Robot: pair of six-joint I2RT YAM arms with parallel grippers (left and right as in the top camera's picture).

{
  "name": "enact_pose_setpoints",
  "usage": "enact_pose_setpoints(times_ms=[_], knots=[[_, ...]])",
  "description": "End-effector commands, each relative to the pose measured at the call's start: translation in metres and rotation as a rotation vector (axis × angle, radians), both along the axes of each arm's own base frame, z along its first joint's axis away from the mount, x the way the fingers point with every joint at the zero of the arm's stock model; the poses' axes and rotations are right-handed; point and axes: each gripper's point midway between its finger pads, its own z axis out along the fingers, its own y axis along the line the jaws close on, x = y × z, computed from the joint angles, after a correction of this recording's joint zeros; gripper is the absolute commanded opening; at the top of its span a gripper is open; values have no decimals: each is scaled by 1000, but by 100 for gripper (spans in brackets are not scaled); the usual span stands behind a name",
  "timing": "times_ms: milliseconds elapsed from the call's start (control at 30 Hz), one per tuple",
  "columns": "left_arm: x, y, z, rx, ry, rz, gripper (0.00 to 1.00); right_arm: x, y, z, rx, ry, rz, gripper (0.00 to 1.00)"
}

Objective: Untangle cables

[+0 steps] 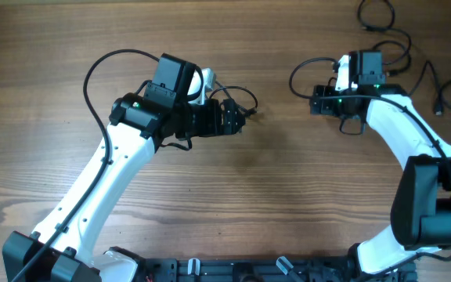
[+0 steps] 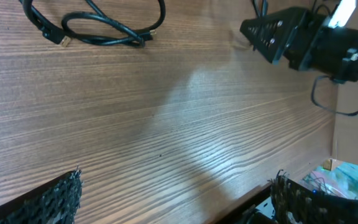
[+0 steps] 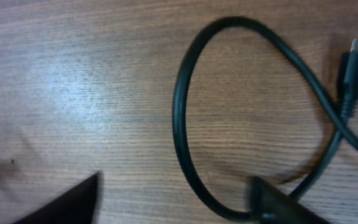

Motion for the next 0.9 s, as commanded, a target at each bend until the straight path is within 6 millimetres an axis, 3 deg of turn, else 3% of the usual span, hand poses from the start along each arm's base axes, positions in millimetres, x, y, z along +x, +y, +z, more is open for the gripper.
enact_pose_setpoints(times_ms=[0,133,300,400,600,633,667,700,767,833,867], knots=[[2,3,-4,9,9,13,100,2,-3,-16,6,9,-59,58],[2,3,-4,9,10,13,100,14,-2,-23,8,-22,-62,40],[2,3,-4,9,10,13,100,38,-2,-2,22,-104,-81,11],[2,3,-4,9,9,13,100,49,-2,11,24,-138,-80,4],[2,3,-4,9,9,13,100,60,-2,24,27,-177,-80,5],[2,3,-4,9,9,13,100,63,-2,27,28,-185,-82,9],[2,3,-4,9,9,13,100,65,-2,31,37,-188,-97,27],[2,3,-4,9,9,13,100,65,-2,31,46,-185,-109,61],[2,3,-4,9,10,13,100,60,0,30,62,-162,-121,100],[2,3,-4,9,9,13,100,54,6,37,94,-153,-102,100],[2,3,-4,9,10,13,100,49,12,49,124,-158,-84,100]])
